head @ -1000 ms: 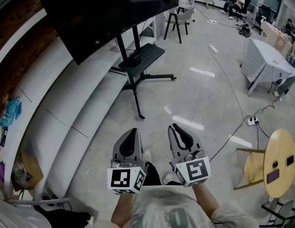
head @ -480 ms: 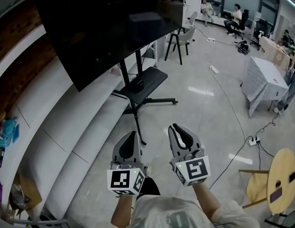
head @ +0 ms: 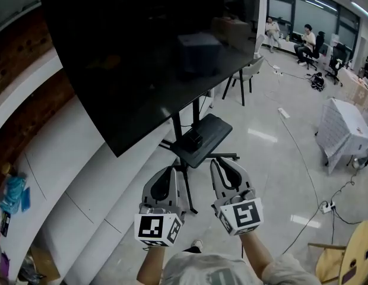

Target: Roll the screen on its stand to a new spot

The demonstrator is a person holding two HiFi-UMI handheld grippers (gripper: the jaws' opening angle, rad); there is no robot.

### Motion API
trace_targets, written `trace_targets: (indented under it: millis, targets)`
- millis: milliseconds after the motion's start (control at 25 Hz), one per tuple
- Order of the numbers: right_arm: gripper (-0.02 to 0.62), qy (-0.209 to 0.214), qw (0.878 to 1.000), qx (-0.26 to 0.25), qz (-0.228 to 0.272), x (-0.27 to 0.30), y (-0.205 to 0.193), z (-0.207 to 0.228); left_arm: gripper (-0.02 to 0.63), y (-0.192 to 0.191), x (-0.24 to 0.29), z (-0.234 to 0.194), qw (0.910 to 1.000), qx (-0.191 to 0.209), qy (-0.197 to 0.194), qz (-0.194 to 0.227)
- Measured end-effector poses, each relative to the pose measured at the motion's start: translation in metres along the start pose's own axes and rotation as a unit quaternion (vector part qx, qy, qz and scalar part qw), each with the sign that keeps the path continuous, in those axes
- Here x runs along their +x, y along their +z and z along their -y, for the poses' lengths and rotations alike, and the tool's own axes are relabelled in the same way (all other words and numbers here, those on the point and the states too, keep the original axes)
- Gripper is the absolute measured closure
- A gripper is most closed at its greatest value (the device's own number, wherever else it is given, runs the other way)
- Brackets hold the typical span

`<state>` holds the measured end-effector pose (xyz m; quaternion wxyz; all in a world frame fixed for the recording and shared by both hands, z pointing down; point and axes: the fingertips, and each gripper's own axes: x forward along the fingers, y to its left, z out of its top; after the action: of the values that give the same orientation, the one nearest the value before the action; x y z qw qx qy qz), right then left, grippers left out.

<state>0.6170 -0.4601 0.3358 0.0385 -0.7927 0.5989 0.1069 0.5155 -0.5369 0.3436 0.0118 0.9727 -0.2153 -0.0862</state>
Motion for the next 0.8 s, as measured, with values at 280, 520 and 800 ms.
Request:
trace_targets:
  millis: [280, 520, 800]
  targets:
    - [0.548, 0.014, 1.000, -0.001, 0.013, 0.080, 0.005, -0.012, 0.589, 0.009, 0.041, -0.062, 0.9998, -0.009, 0.015, 0.003]
    - [0.548, 0.049, 0.998, 0.008, 0.024, 0.113, 0.006, -0.022, 0.589, 0.012, 0.046, -0.077, 0.9989, -0.009, 0.045, 0.010]
    - [0.548, 0.102, 0.994, 0.020, 0.025, 0.140, 0.001, -0.044, 0.586, 0.022, 0.037, -0.112, 0.9966, -0.001, 0.083, 0.004]
